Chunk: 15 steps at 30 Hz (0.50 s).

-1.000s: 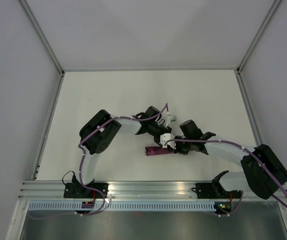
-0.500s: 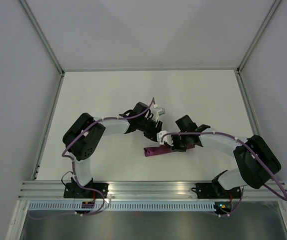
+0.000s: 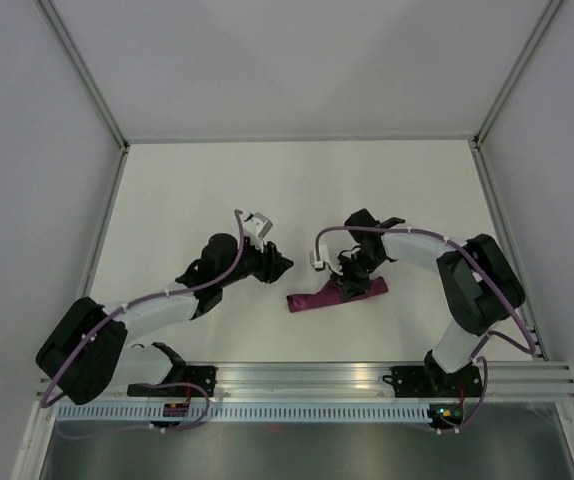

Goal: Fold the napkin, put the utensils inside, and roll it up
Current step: Roll the napkin with the utensil

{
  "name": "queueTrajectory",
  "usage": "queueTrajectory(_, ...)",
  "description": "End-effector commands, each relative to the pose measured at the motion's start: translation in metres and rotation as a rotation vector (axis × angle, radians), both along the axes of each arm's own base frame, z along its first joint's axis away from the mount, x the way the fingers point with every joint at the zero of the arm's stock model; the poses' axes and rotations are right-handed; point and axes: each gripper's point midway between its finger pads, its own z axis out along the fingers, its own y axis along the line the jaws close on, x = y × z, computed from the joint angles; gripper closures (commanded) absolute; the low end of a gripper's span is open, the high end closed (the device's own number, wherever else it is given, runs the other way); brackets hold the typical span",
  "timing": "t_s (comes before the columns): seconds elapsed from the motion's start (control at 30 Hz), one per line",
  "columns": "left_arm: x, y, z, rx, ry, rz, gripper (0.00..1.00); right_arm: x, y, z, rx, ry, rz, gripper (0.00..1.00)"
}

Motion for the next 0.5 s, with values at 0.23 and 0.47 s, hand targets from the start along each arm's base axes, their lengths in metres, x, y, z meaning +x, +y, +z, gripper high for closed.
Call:
queueTrajectory(0.23,-0.026,-0.026,0.065,0.046,-0.429,0.008,0.48,-0.020,-0.022,-0.025,-0.118,0.284,0.024,0.98)
queueTrajectory(0.47,-0.058,-0.057,0.034,0.226,-0.492,-0.156,0.45,-0.012,-0.017,-0.032,-0.119,0.344,0.015,0.97)
